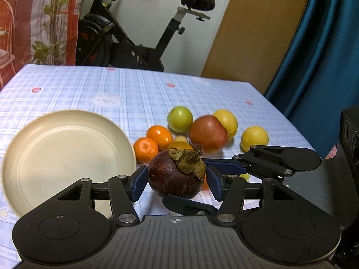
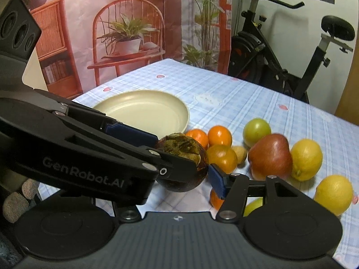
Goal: Organize fruits
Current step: 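Lift the mangosteen with the left gripper and carry it over the cream plate, then lower the mangosteen onto the plate and open the left gripper, then move the left gripper to the red apple and close on it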
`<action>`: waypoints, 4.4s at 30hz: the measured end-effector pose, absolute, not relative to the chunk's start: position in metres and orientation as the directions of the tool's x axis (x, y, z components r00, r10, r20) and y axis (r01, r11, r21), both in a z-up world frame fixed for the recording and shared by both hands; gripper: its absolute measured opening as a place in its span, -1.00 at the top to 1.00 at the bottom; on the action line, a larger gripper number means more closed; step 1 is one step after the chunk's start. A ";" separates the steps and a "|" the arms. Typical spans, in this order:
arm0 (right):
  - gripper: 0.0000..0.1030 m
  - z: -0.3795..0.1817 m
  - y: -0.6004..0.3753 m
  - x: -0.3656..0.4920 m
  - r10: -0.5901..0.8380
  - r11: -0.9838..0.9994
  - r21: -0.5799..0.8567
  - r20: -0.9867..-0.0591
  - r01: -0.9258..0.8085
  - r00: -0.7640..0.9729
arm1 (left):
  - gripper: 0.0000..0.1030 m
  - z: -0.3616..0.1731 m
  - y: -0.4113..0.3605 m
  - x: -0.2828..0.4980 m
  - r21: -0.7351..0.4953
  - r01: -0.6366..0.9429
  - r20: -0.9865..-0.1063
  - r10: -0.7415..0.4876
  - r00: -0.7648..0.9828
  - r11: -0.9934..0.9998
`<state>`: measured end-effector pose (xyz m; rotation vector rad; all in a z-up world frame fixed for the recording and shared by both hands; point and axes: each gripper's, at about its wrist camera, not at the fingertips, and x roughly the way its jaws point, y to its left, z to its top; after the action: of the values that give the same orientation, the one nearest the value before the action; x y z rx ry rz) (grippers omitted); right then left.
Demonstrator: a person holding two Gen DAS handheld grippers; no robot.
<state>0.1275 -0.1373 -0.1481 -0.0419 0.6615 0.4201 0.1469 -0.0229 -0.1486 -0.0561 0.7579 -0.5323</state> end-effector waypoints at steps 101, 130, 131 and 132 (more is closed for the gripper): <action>-0.29 -0.179 -0.246 0.128 0.278 0.947 0.275 -0.439 -0.167 0.854 | -0.37 -0.132 -0.099 0.203 -0.092 0.420 -0.646 -0.375 0.665 0.903; -0.30 -0.190 -0.247 0.160 0.363 0.887 0.445 -0.503 -0.125 0.784 | 0.11 -0.164 -0.117 0.236 -0.228 0.456 -0.752 -0.453 0.479 0.860; -0.30 -0.190 -0.245 0.161 0.364 0.887 0.444 -0.505 -0.127 0.783 | 0.11 -0.163 -0.115 0.236 -0.230 0.454 -0.755 -0.453 0.475 0.861; -0.30 -0.191 -0.244 0.160 0.364 0.889 0.439 -0.506 -0.129 0.782 | 0.11 -0.163 -0.113 0.234 -0.230 0.454 -0.758 -0.451 0.471 0.861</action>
<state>0.1601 -0.2444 -0.1905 0.3987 0.6201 0.2739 0.2337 -0.1130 -0.1625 0.0033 0.9277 -0.5543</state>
